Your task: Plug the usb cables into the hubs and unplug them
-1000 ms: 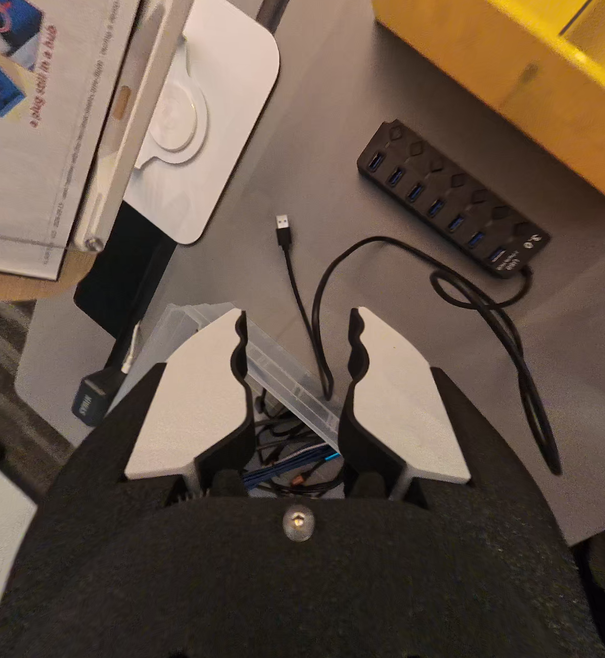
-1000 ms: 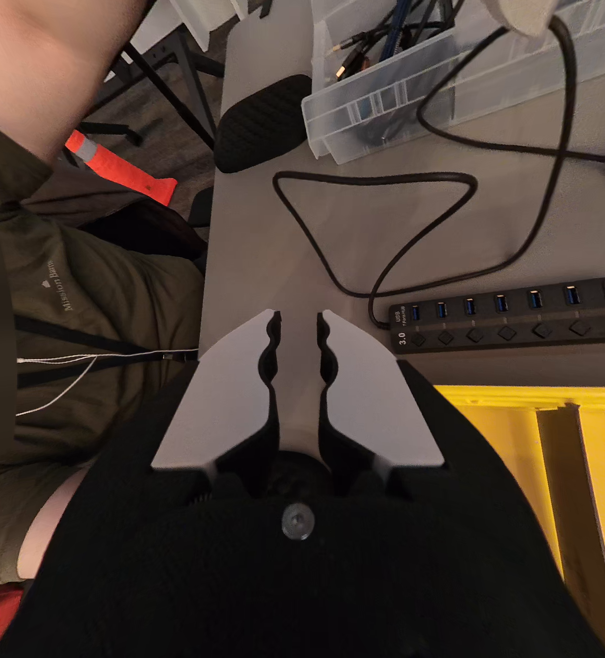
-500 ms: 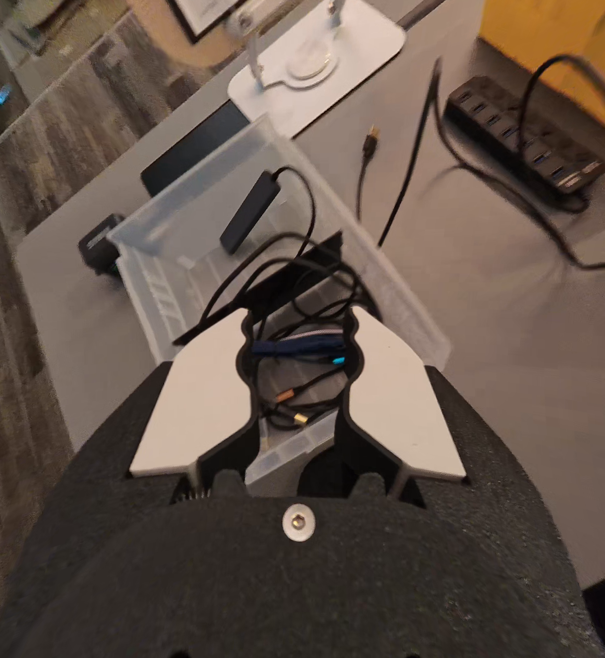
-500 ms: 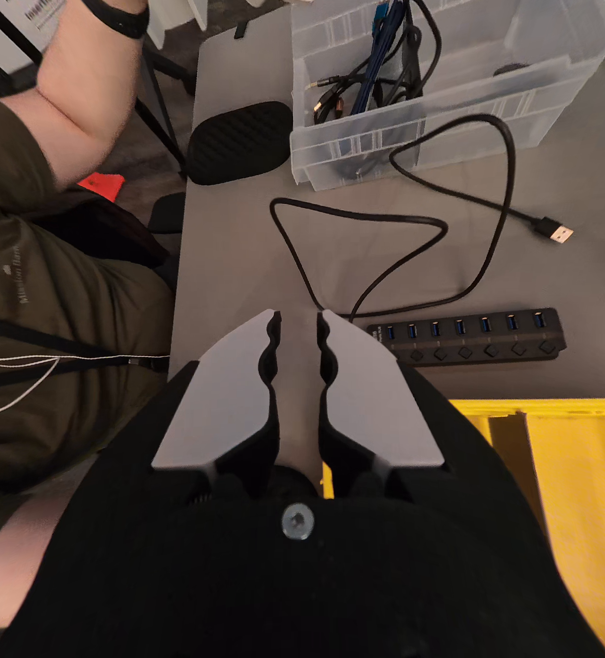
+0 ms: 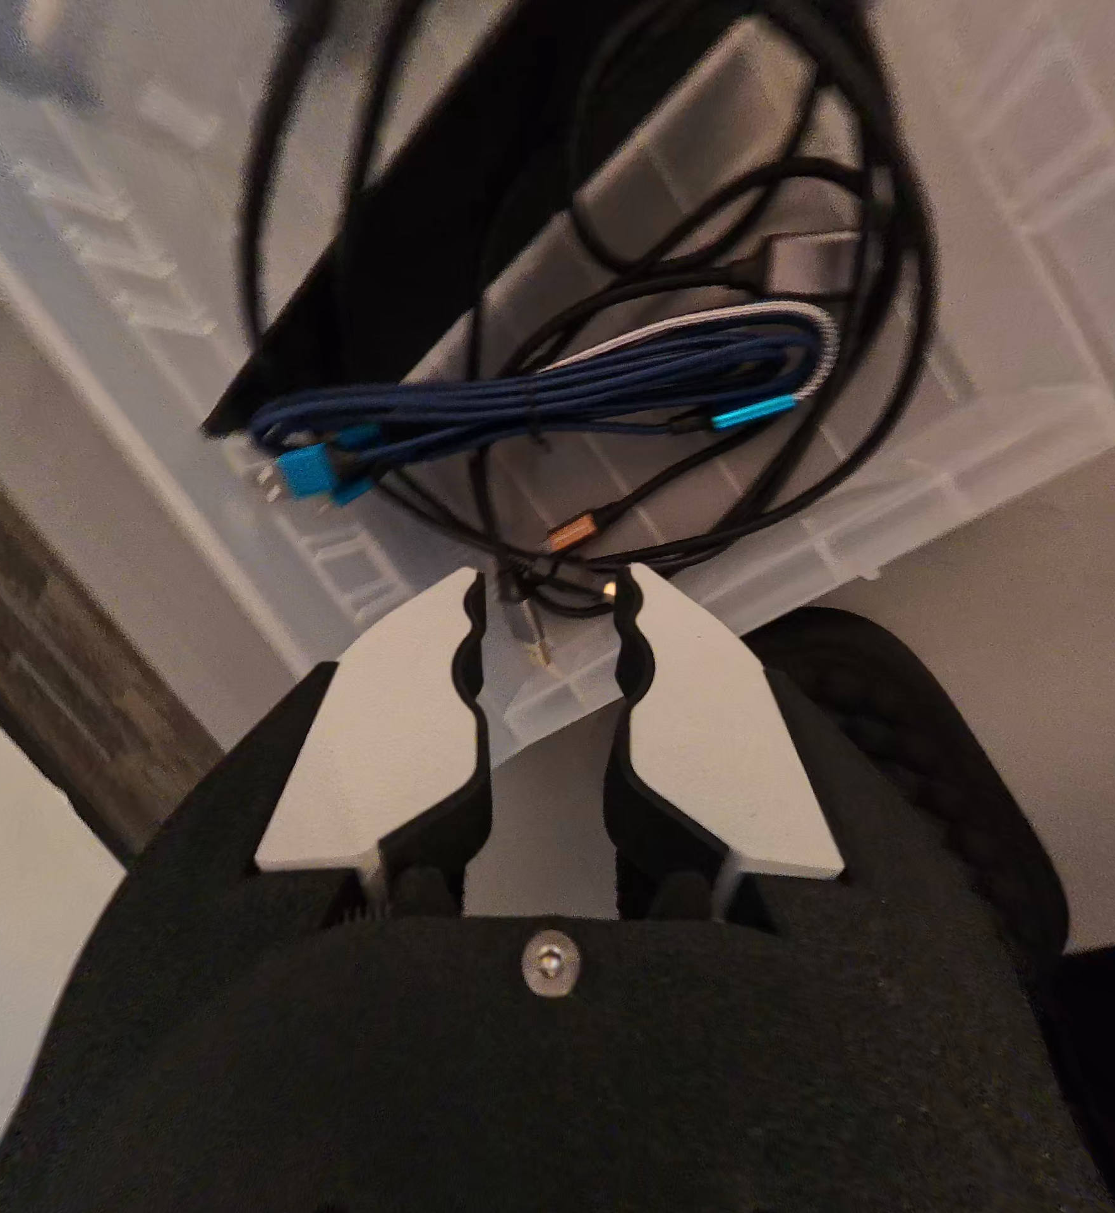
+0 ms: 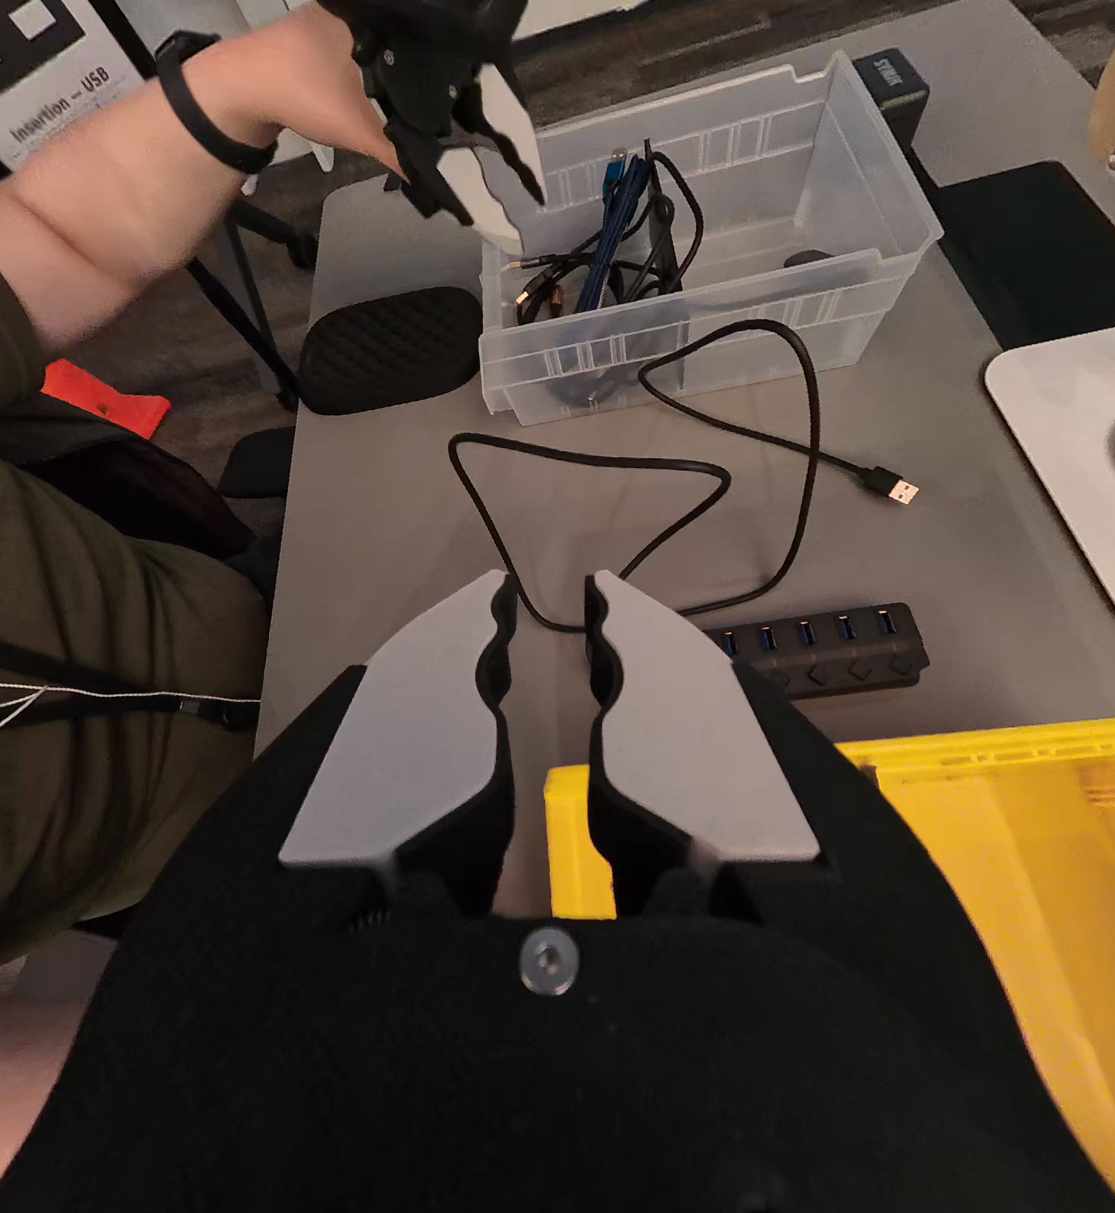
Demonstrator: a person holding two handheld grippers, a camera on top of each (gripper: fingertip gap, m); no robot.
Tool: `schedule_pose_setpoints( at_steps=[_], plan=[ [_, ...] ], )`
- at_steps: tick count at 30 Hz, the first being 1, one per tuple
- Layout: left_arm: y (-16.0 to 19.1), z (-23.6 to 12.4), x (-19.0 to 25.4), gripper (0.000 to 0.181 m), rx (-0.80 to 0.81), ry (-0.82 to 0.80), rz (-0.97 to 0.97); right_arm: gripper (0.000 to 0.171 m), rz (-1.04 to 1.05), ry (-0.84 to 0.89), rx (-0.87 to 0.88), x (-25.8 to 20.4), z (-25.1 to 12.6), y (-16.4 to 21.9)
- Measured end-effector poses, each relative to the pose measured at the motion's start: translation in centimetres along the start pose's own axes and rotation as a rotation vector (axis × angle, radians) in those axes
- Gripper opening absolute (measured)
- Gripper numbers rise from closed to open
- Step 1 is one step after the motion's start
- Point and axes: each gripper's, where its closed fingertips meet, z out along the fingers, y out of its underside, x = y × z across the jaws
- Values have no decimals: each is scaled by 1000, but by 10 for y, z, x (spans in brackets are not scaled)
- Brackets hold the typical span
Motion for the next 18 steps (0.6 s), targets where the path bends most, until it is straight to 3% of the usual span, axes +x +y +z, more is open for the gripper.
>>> schedule_pose_setpoints(
  at_steps=[4,7,11,18],
  plan=[
    [-1,20,14,35,-57,19,515,20,8,-11,11,1,-2,1],
    [1,34,9,18,-79,-9,772,20,15,-8,9,4,-3,3],
    [10,40,7,24,-183,103,822,20,32,-1,3,9,-3,5],
    [11,51,19,22,-188,245,930,21,63,-1,-26,16,4,12]
  ],
)
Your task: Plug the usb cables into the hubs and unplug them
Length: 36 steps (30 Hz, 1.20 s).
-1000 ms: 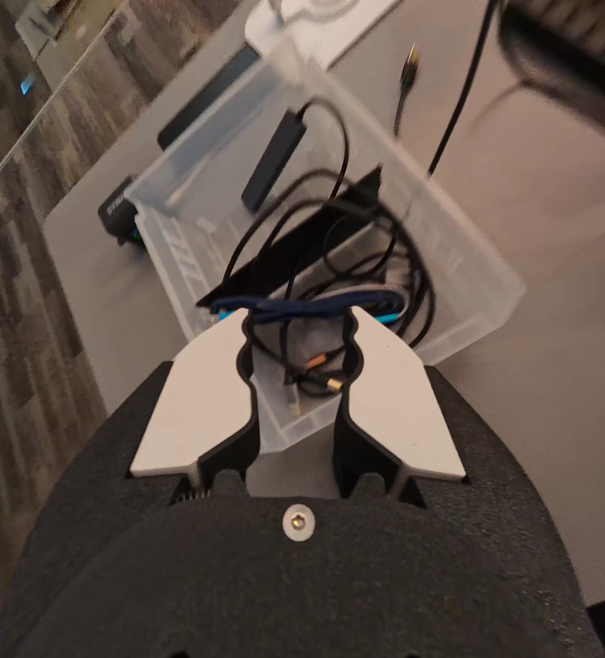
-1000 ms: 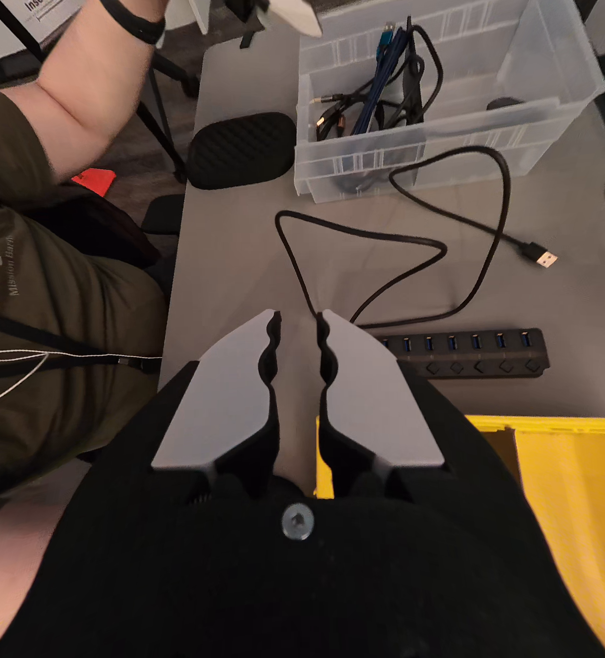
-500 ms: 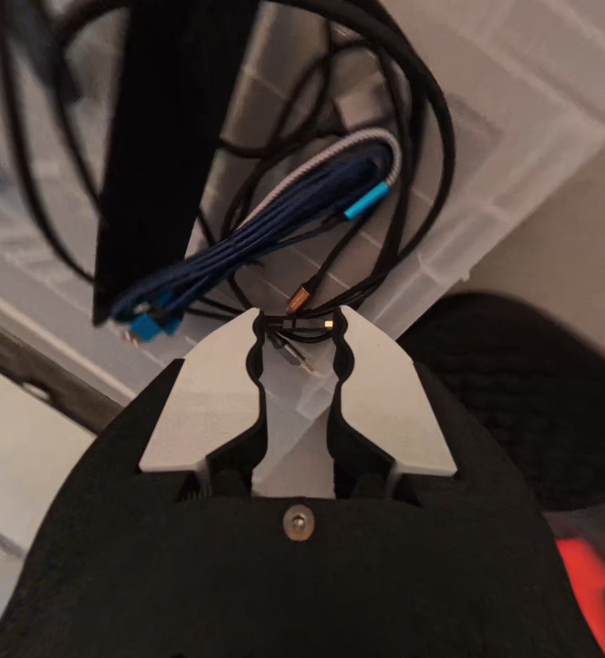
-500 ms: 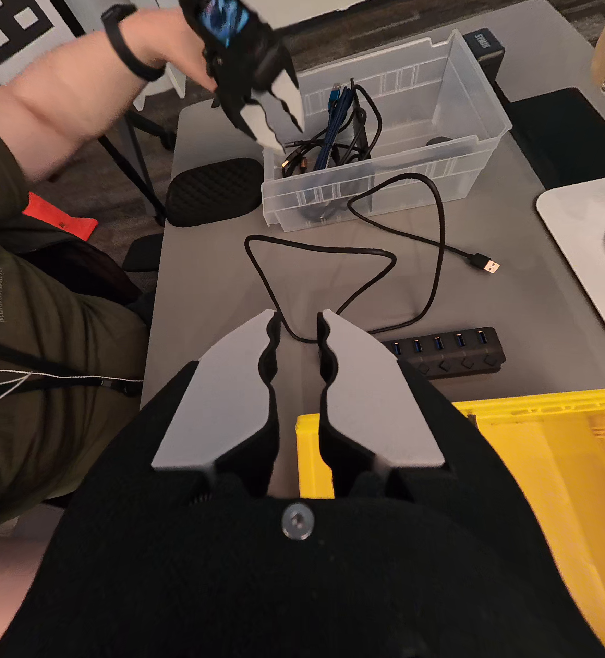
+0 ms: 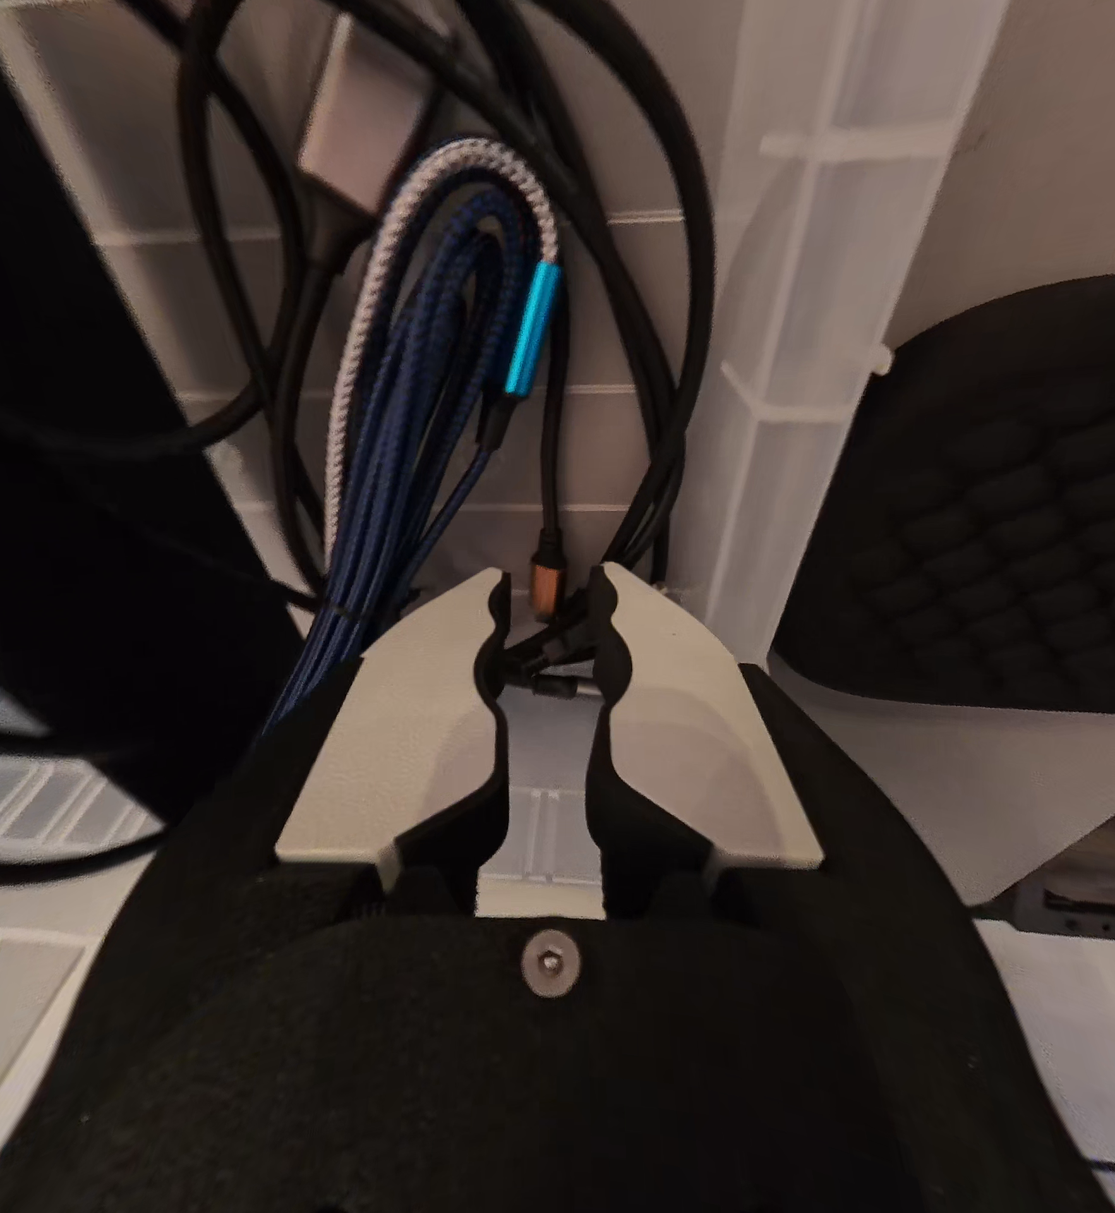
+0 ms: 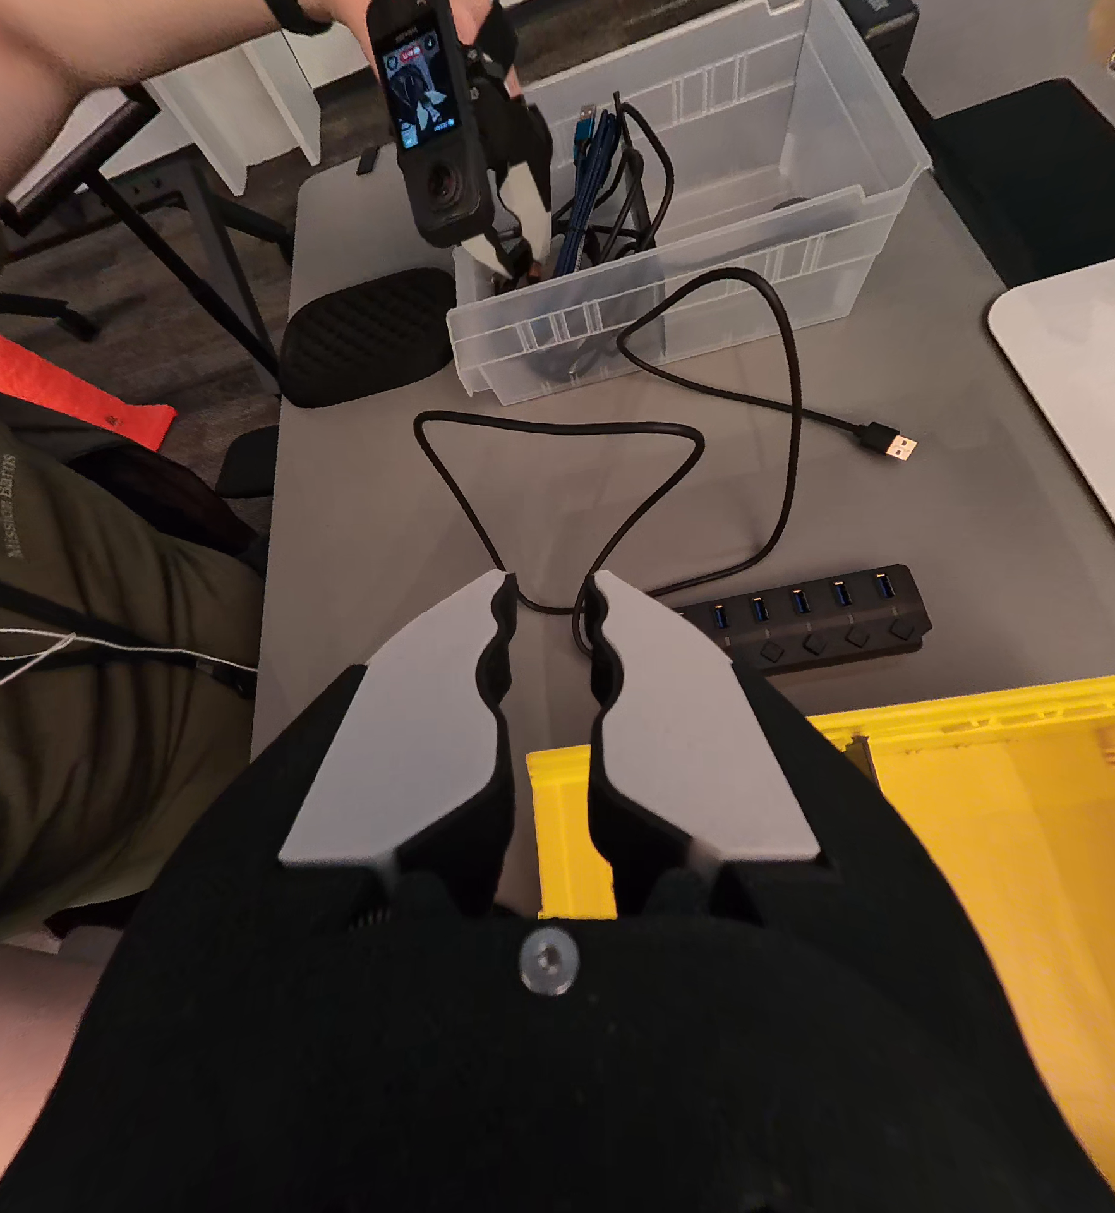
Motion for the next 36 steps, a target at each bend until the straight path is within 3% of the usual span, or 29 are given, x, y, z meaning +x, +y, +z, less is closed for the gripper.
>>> schedule_pose_setpoints(
  at_steps=[7,19,24,31,36],
  plan=[
    [-2,14,-2,24,28,36,62,20,30,8,-32,7,7,5],
    [0,17,-2,8,43,60,18,20,13,7,-105,8,16,14],
    [1,-3,-4,8,-31,32,47,20,11,-6,-75,6,12,11],
    [6,-64,-9,7,-172,37,17,20,-4,-10,-80,2,10,12],
    [20,-72,18,7,-240,137,-58,20,-23,-8,-85,-2,8,12]
  ],
)
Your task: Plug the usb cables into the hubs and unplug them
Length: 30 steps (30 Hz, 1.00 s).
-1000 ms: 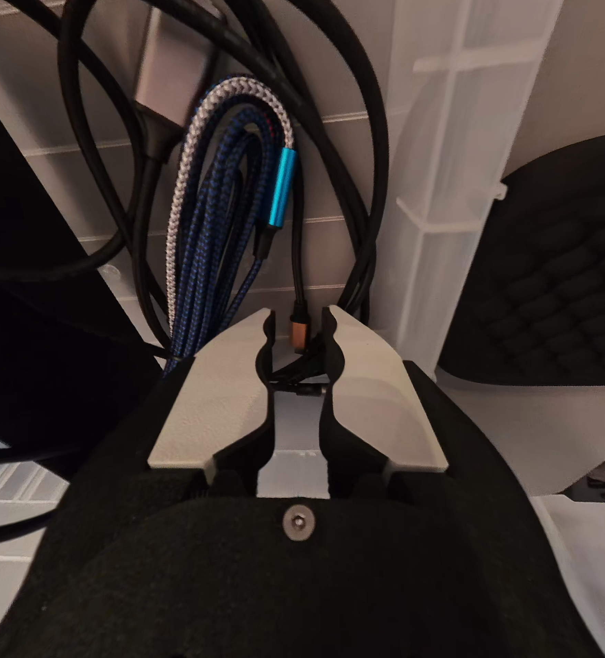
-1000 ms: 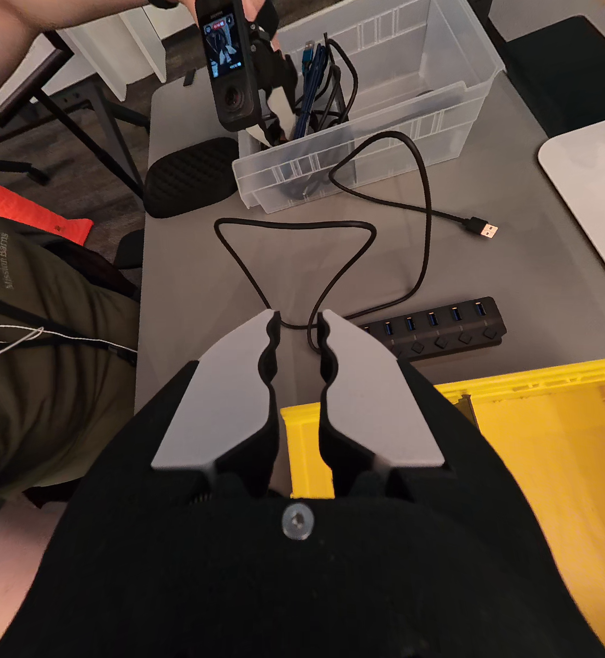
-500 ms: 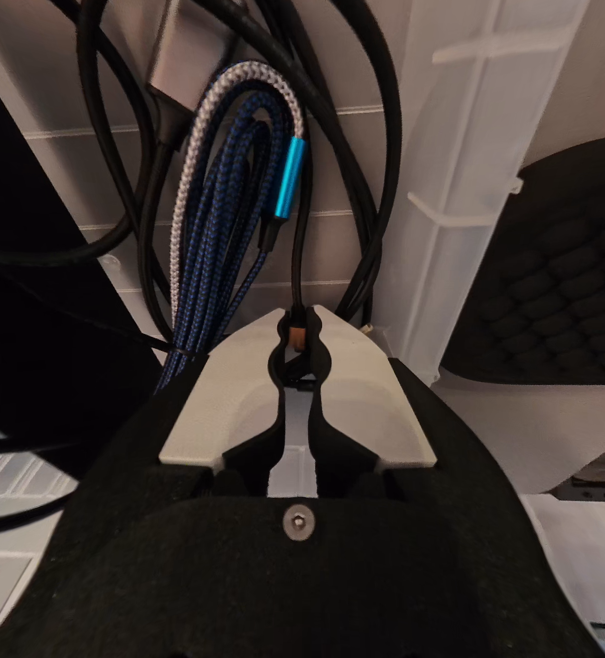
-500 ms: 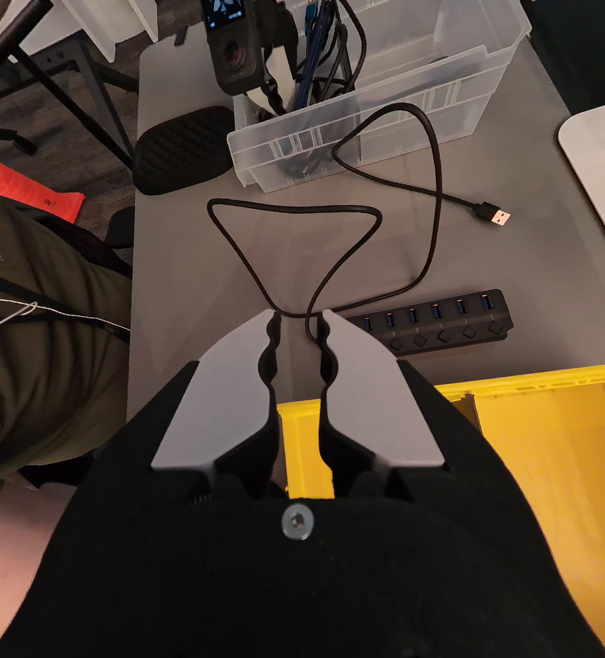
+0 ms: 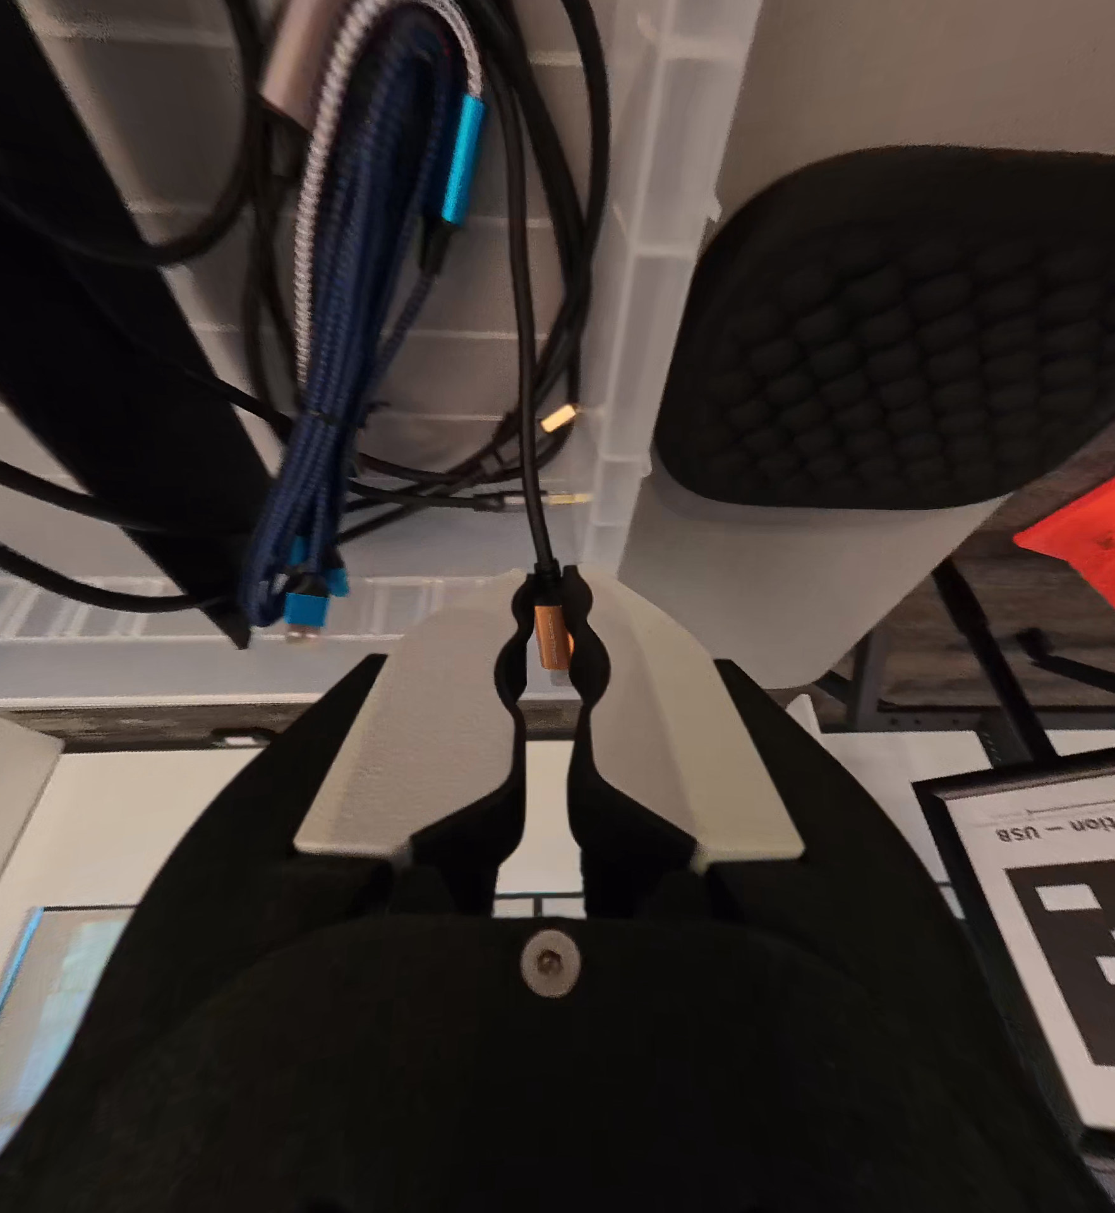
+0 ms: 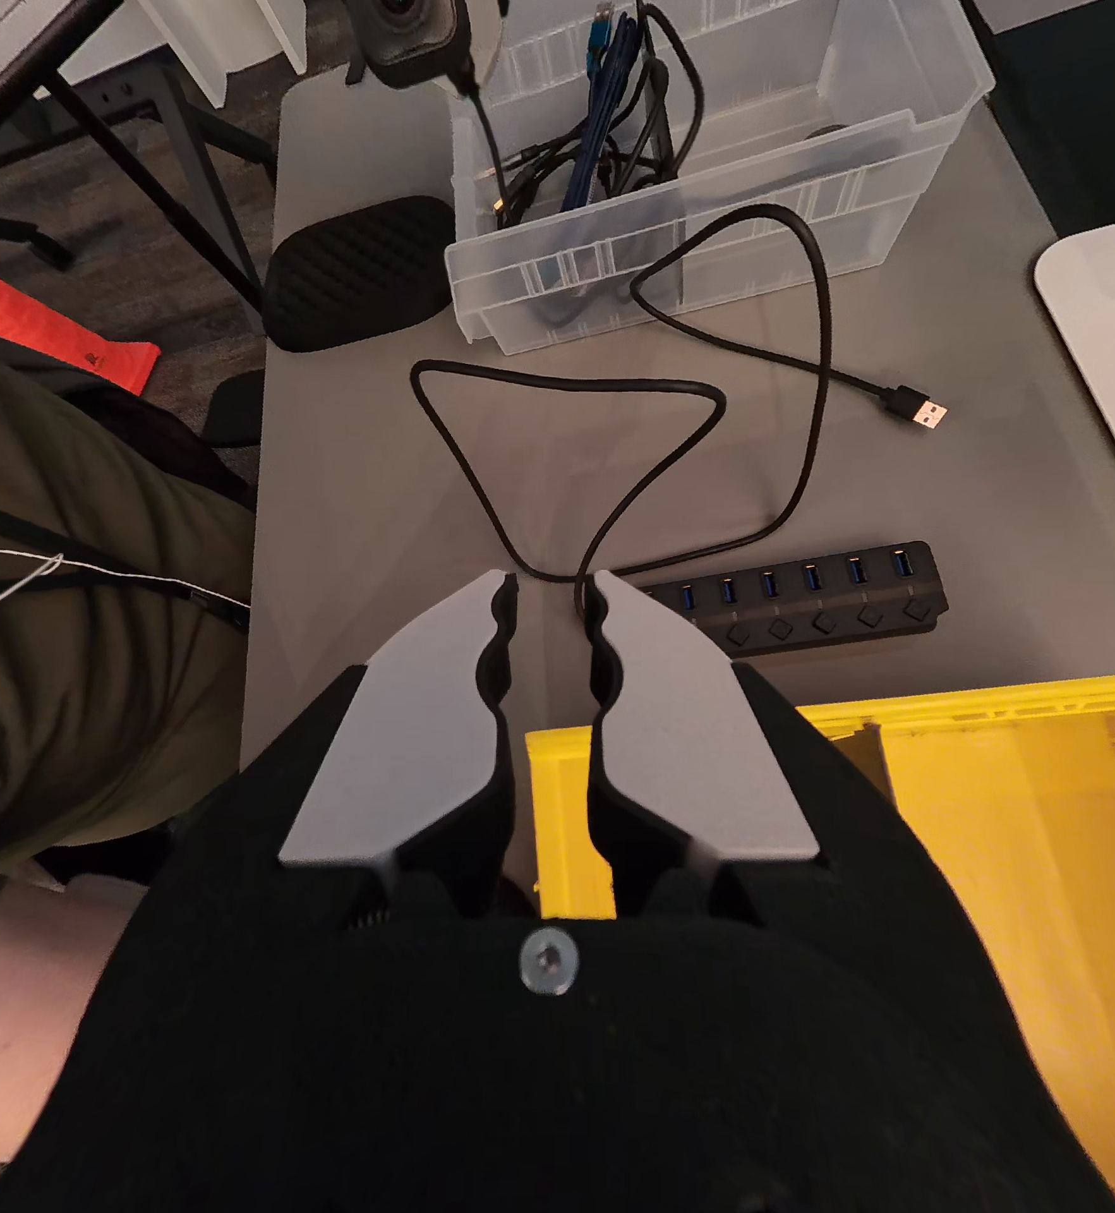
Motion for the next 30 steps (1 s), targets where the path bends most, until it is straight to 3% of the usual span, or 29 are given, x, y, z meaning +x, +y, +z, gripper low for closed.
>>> schedule_pose_setpoints(
  at_steps=[5,14,18,30],
  plan=[
    [-4,31,35,8,69,155,-92,20,-13,3,-17,-4,-1,2],
    [-15,47,42,8,294,182,-319,20,-47,-6,-2,-13,-4,-2],
    [-10,51,45,18,277,127,-349,20,-52,-4,-6,-15,-4,-2],
    [7,42,30,12,221,-237,-390,20,-77,-9,-5,-22,-7,-2]
  ],
)
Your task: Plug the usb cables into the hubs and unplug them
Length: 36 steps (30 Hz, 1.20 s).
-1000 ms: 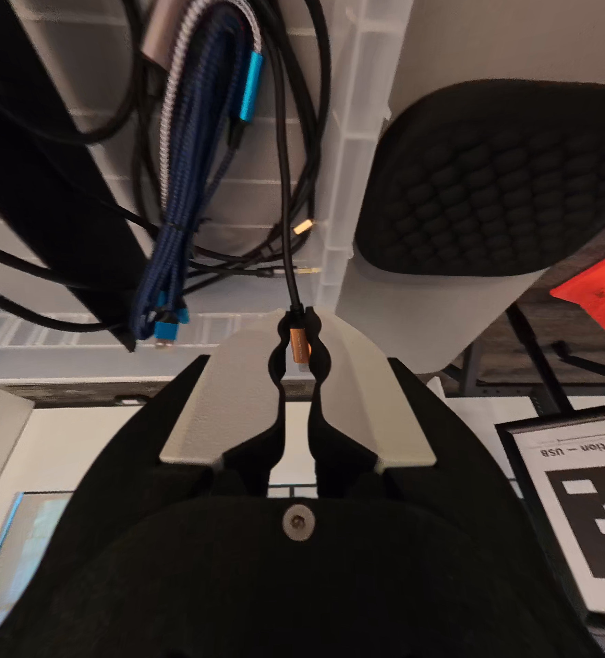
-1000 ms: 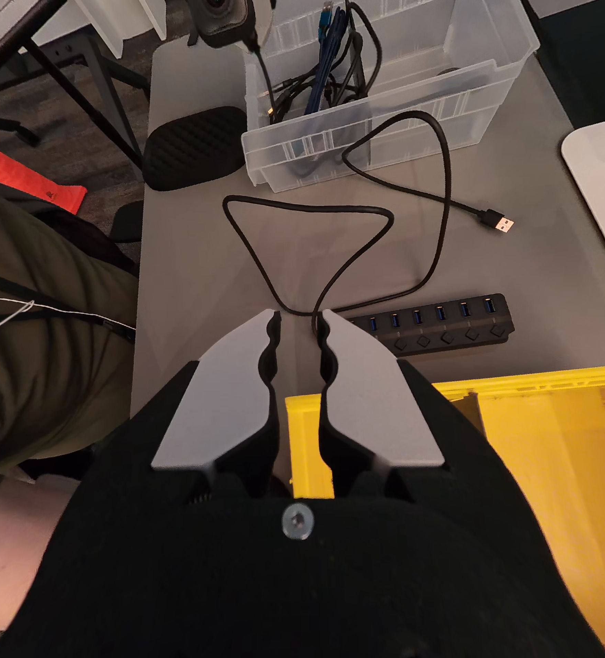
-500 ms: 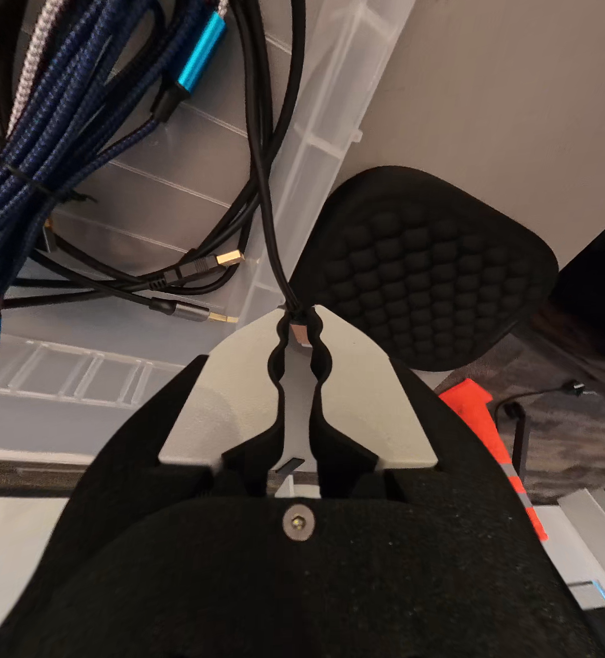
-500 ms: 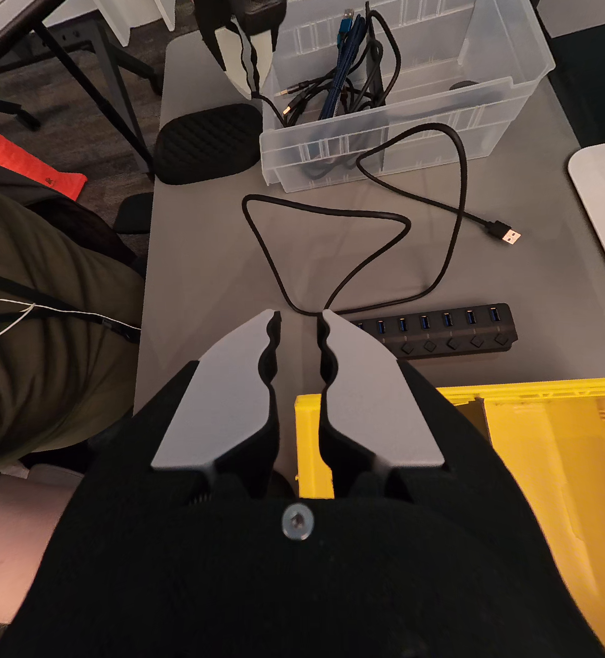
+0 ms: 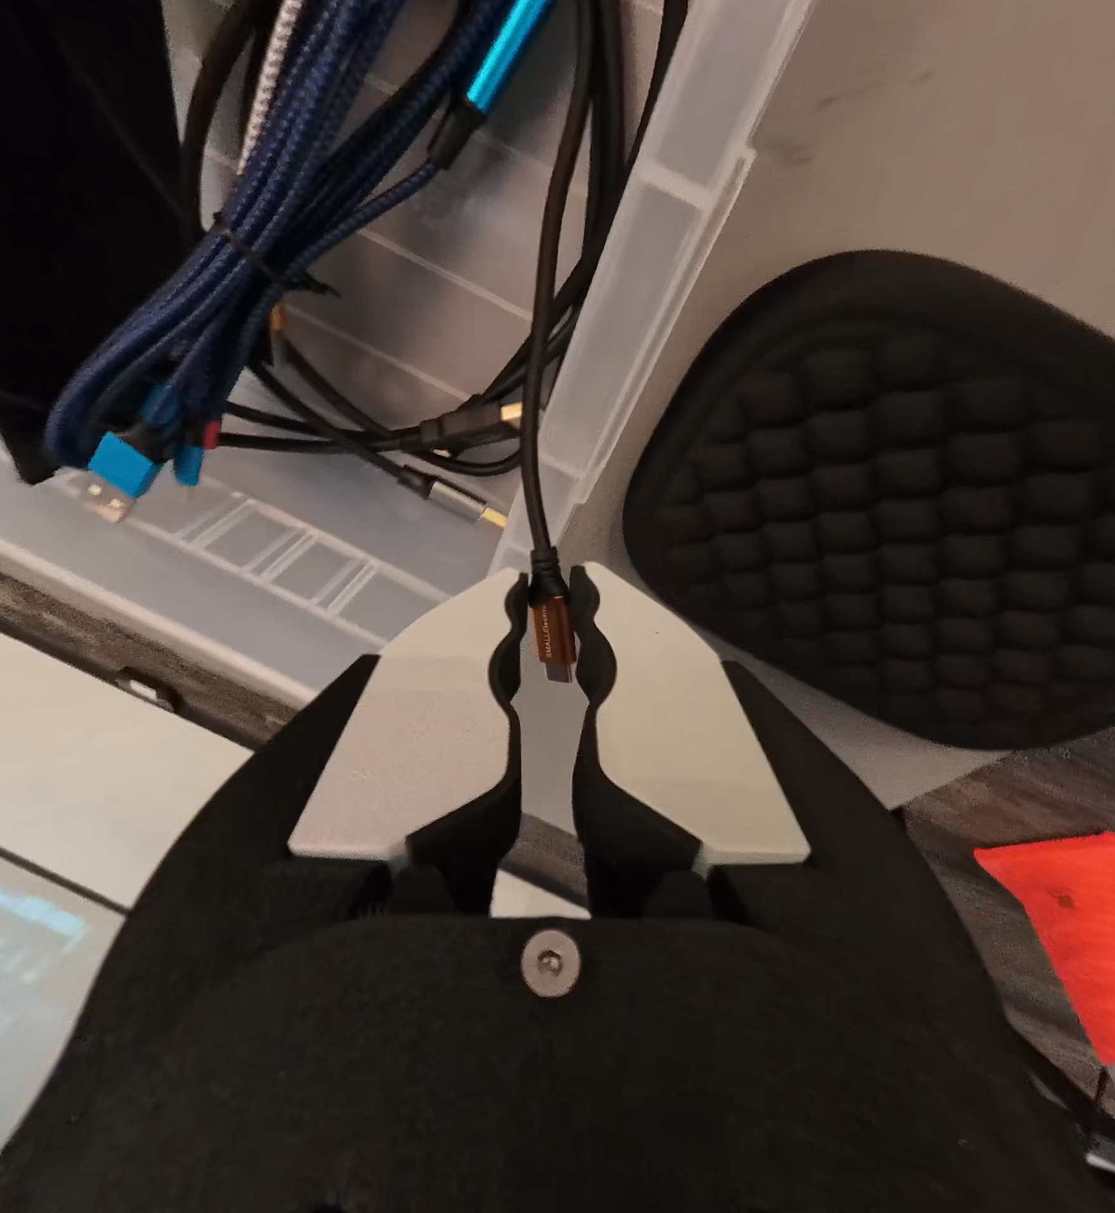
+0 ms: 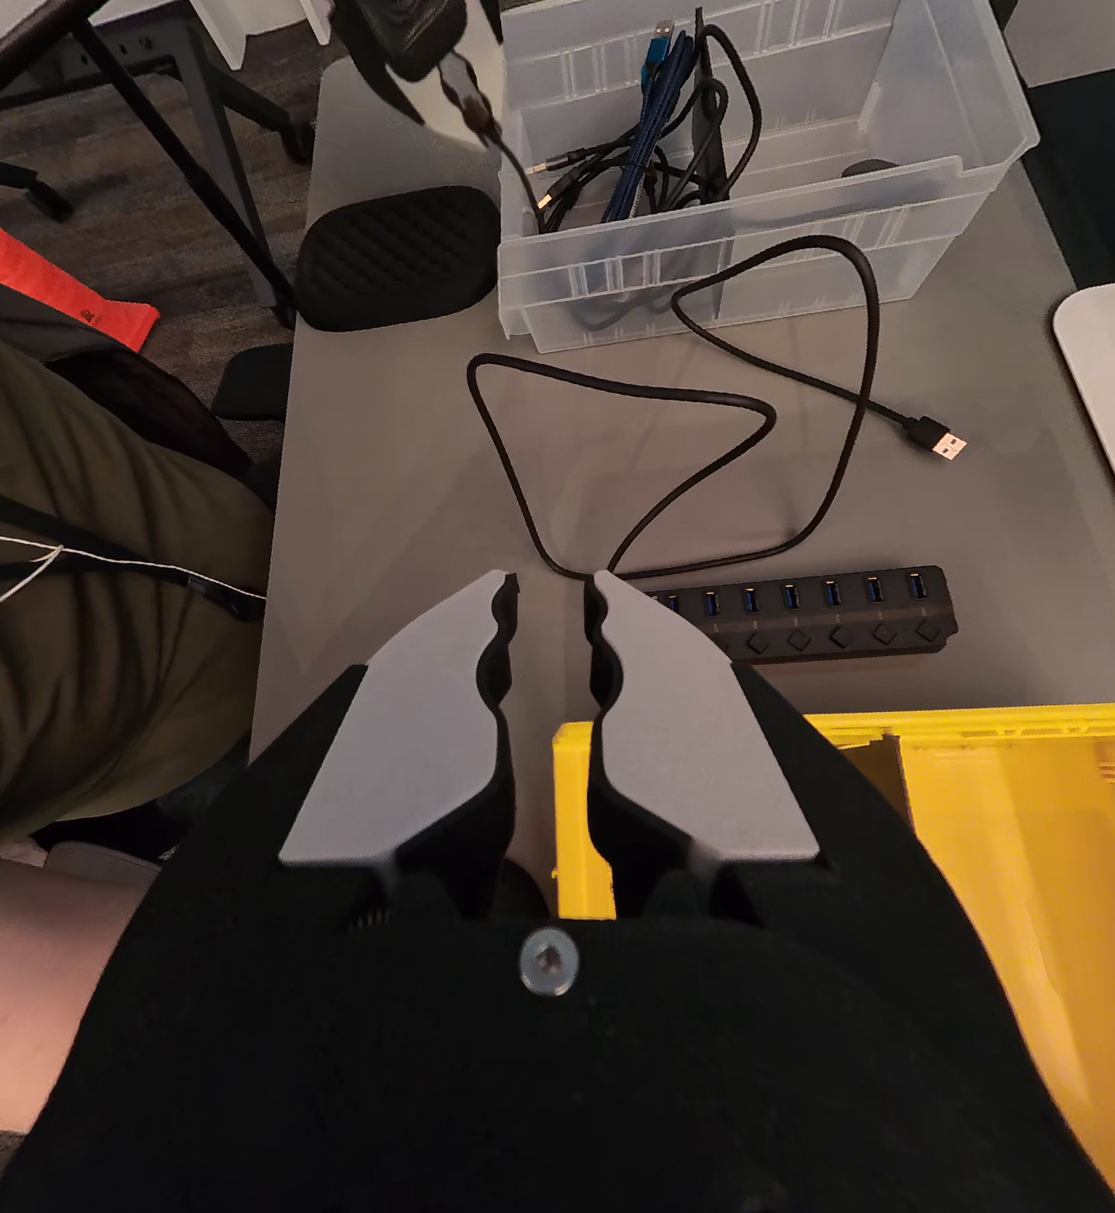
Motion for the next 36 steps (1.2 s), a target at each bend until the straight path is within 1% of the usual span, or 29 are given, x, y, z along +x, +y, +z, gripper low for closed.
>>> schedule_pose_setpoints(
  at_steps=[3,5,7,12,15,19,27,30,32,34,36],
  plan=[
    [7,-18,-10,12,-47,-4,-9,20,-7,-3,-7,-2,1,1],
    [12,-35,-24,12,-92,-44,10,20,-10,-6,-13,-3,1,2],
    [18,-55,-34,12,-146,-58,40,20,-13,-6,-13,-3,1,2],
    [19,-114,-70,12,-257,-170,107,20,-10,-14,-23,-3,2,4],
    [10,-145,-85,11,-291,-206,142,20,-8,-20,-28,-3,2,6],
    [-15,-177,-95,11,-279,-225,161,20,-9,-28,-31,-5,2,7],
    [-42,-223,-99,10,-341,-278,230,20,-22,-45,-16,-8,-2,7],
    [-49,-239,-99,9,-341,-301,237,20,-27,-51,22,-7,1,-4],
    [-57,-252,-98,9,-319,-319,238,20,-42,-45,63,-6,8,-17],
    [-69,-265,-94,9,-271,-325,240,21,-88,-42,150,-8,17,-41],
    [-87,-278,-85,9,-205,-320,257,25,-149,-59,267,-20,27,-71]
  ],
)
